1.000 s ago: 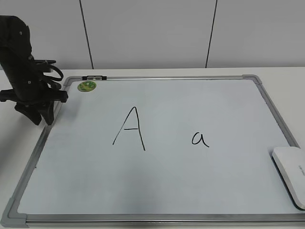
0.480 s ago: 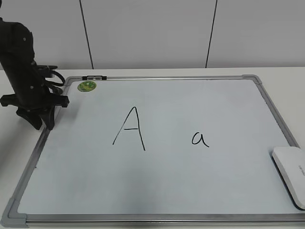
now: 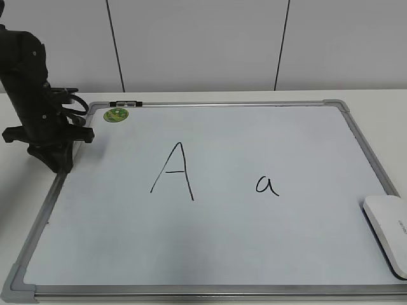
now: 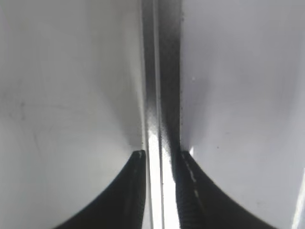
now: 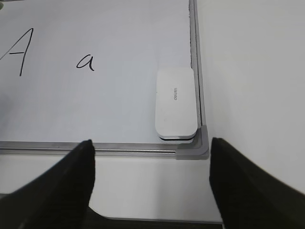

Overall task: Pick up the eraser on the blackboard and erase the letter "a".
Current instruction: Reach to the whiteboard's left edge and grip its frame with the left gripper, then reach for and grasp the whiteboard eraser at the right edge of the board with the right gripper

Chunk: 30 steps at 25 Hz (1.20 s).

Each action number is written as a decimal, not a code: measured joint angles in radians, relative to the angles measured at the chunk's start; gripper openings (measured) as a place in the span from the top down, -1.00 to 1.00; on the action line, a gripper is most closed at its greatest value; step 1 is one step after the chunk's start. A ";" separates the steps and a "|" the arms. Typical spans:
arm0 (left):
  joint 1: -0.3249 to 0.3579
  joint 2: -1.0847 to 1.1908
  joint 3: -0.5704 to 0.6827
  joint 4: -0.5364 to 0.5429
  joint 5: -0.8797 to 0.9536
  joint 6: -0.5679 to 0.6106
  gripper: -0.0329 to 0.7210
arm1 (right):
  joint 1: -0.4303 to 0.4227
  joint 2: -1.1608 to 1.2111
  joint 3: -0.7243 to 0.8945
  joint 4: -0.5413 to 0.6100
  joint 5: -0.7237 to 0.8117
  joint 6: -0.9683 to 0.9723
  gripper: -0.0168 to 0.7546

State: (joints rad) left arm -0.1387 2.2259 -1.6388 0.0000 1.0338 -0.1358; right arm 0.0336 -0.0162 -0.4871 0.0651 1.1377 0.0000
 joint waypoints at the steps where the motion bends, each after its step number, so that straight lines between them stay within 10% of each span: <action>1: 0.000 0.000 0.000 0.000 -0.001 0.000 0.60 | 0.000 0.000 0.000 0.000 0.000 0.000 -0.48; 12: 0.000 0.000 0.000 0.000 -0.002 -0.005 0.81 | 0.000 0.026 -0.009 0.000 0.000 0.000 -0.48; 30: 0.000 0.000 0.000 0.000 -0.005 -0.007 0.80 | 0.030 0.993 -0.268 -0.033 -0.036 -0.007 -0.65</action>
State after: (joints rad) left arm -0.1387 2.2259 -1.6388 0.0000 1.0291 -0.1426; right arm 0.0638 0.9772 -0.7549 0.0322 1.1016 -0.0068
